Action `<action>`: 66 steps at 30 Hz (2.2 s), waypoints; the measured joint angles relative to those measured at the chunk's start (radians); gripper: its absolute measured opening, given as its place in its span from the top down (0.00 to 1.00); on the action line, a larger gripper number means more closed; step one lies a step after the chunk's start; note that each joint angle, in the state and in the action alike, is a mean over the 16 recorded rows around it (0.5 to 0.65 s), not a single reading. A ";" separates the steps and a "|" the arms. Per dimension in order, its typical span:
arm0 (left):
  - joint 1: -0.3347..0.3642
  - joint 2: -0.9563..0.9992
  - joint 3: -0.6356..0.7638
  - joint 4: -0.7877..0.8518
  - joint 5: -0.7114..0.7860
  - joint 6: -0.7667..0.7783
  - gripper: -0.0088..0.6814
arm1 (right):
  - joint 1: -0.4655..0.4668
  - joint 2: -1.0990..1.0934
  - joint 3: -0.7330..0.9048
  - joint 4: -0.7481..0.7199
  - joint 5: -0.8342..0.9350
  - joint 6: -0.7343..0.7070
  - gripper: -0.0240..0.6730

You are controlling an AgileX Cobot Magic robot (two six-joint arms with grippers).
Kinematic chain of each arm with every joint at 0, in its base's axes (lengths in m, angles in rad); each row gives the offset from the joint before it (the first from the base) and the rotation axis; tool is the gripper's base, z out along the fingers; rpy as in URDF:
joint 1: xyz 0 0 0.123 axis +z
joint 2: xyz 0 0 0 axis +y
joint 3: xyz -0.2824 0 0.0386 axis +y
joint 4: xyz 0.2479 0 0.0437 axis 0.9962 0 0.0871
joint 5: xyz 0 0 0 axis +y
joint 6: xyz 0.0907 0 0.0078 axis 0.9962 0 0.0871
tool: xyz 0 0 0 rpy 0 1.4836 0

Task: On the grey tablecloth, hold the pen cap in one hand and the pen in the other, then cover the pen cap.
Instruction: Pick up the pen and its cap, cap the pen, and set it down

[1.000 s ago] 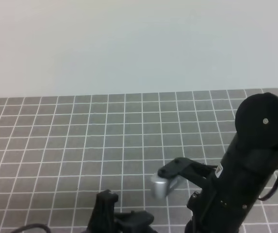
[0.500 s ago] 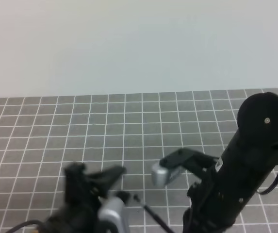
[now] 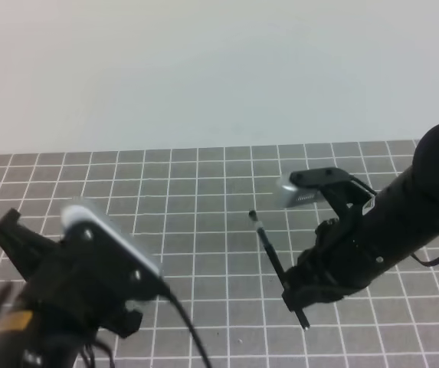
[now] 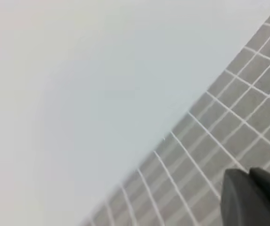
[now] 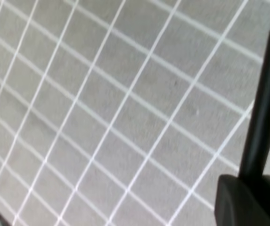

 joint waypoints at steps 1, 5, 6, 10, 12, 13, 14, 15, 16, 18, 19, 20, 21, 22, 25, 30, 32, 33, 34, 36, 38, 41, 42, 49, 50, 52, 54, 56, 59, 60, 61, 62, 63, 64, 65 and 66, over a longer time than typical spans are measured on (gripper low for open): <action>0.000 0.000 -0.015 -0.039 -0.004 0.002 0.97 | -0.003 0.001 0.000 0.000 -0.016 0.012 0.97; 0.000 0.000 -0.072 -0.174 0.001 0.000 0.98 | -0.008 0.010 0.000 -0.003 -0.074 0.060 0.97; 0.000 0.000 -0.084 -0.201 0.008 -0.004 0.99 | -0.008 0.015 0.000 -0.005 -0.088 0.074 0.97; 0.000 0.000 -0.117 -0.274 0.051 -0.033 0.99 | -0.009 0.046 -0.001 -0.019 -0.135 0.133 0.97; 0.000 0.000 -0.124 -0.292 0.077 -0.053 0.99 | -0.010 0.067 -0.003 -0.032 -0.154 0.166 0.97; 0.000 0.000 -0.125 -0.296 0.092 -0.066 0.99 | -0.010 0.079 -0.006 -0.042 -0.162 0.184 0.97; 0.000 0.000 -0.126 -0.297 0.107 -0.079 0.99 | -0.010 0.092 -0.009 -0.053 -0.169 0.203 0.97; 0.000 0.000 -0.126 -0.298 0.123 -0.093 0.99 | -0.010 0.105 -0.014 -0.066 -0.174 0.222 0.97; 0.000 0.000 -0.126 -0.298 0.142 -0.108 0.99 | -0.010 0.119 -0.019 -0.080 -0.178 0.241 0.97; 0.000 0.000 -0.126 -0.298 0.181 -0.139 0.99 | -0.010 0.149 -0.033 -0.111 -0.181 0.279 0.97; 0.000 0.000 -0.126 -0.298 0.203 -0.154 0.99 | -0.010 0.164 -0.042 -0.127 -0.181 0.299 0.97; 0.000 0.000 -0.126 -0.298 0.224 -0.169 0.99 | -0.010 0.179 -0.052 -0.144 -0.180 0.318 0.97; 0.000 0.000 -0.126 -0.298 0.245 -0.183 0.99 | -0.010 0.194 -0.063 -0.160 -0.177 0.337 0.97; 0.000 0.000 -0.126 -0.297 0.265 -0.196 0.99 | -0.010 0.209 -0.075 -0.176 -0.174 0.355 0.97; 0.000 0.000 -0.126 -0.296 0.322 -0.228 0.99 | -0.010 0.253 -0.115 -0.222 -0.161 0.404 0.97; 0.000 0.000 -0.126 -0.295 0.407 -0.288 0.99 | -0.010 0.322 -0.180 -0.272 -0.130 0.463 0.97; 0.000 0.000 -0.126 -0.294 0.440 -0.312 0.99 | -0.010 0.347 -0.201 -0.280 -0.116 0.476 0.97; 0.000 0.000 -0.126 -0.293 0.457 -0.324 0.99 | -0.010 0.358 -0.210 -0.283 -0.110 0.480 0.97; 0.000 0.000 -0.126 -0.293 0.474 -0.336 0.99 | -0.010 0.369 -0.218 -0.285 -0.104 0.485 0.97; 0.000 0.000 -0.126 -0.292 0.509 -0.359 0.99 | -0.010 0.388 -0.230 -0.288 -0.095 0.490 0.97; 0.000 0.000 -0.126 -0.291 0.542 -0.382 0.99 | -0.010 0.403 -0.238 -0.289 -0.086 0.493 0.97; 0.000 0.000 -0.126 -0.289 0.590 -0.414 0.99 | -0.010 0.419 -0.244 -0.289 -0.077 0.496 0.96; 0.000 0.000 -0.126 -0.289 0.605 -0.423 0.99 | -0.010 0.422 -0.245 -0.289 -0.074 0.496 0.96; 0.000 -0.005 -0.126 -0.286 0.699 -0.471 0.99 | -0.010 0.431 -0.246 -0.292 -0.063 0.493 0.83; 0.000 -0.008 -0.126 -0.286 0.707 -0.477 0.99 | -0.010 0.432 -0.246 -0.292 -0.062 0.493 0.81; 0.000 -0.019 -0.126 -0.285 0.716 -0.488 0.99 | -0.010 0.432 -0.247 -0.292 -0.060 0.493 0.75; 0.000 -0.034 -0.126 -0.285 0.719 -0.496 0.99 | -0.010 0.431 -0.247 -0.293 -0.058 0.493 0.70; 0.000 -0.053 -0.126 -0.285 0.715 -0.503 0.99 | -0.010 0.430 -0.247 -0.294 -0.056 0.493 0.64; 0.000 -0.088 -0.126 -0.285 0.686 -0.506 0.99 | -0.010 0.427 -0.247 -0.296 -0.052 0.493 0.58; 0.000 -0.101 -0.126 -0.285 0.671 -0.503 0.99 | -0.010 0.425 -0.247 -0.297 -0.051 0.493 0.56; 0.000 -0.115 -0.126 -0.285 0.654 -0.500 0.99 | -0.010 0.423 -0.247 -0.298 -0.050 0.493 0.55; 0.000 -0.129 -0.126 -0.285 0.635 -0.495 0.99 | -0.010 0.420 -0.248 -0.300 -0.049 0.493 0.54; 0.000 -0.144 -0.126 -0.286 0.615 -0.490 0.99 | -0.010 0.417 -0.248 -0.302 -0.048 0.493 0.53; 0.000 -0.160 -0.126 -0.286 0.594 -0.485 0.99 | -0.010 0.413 -0.248 -0.305 -0.047 0.493 0.53; 0.000 -0.176 -0.126 -0.286 0.572 -0.478 0.99 | -0.010 0.409 -0.248 -0.308 -0.046 0.493 0.53; 0.000 -0.191 -0.126 -0.287 0.548 -0.470 0.99 | -0.010 0.405 -0.248 -0.310 -0.046 0.493 0.53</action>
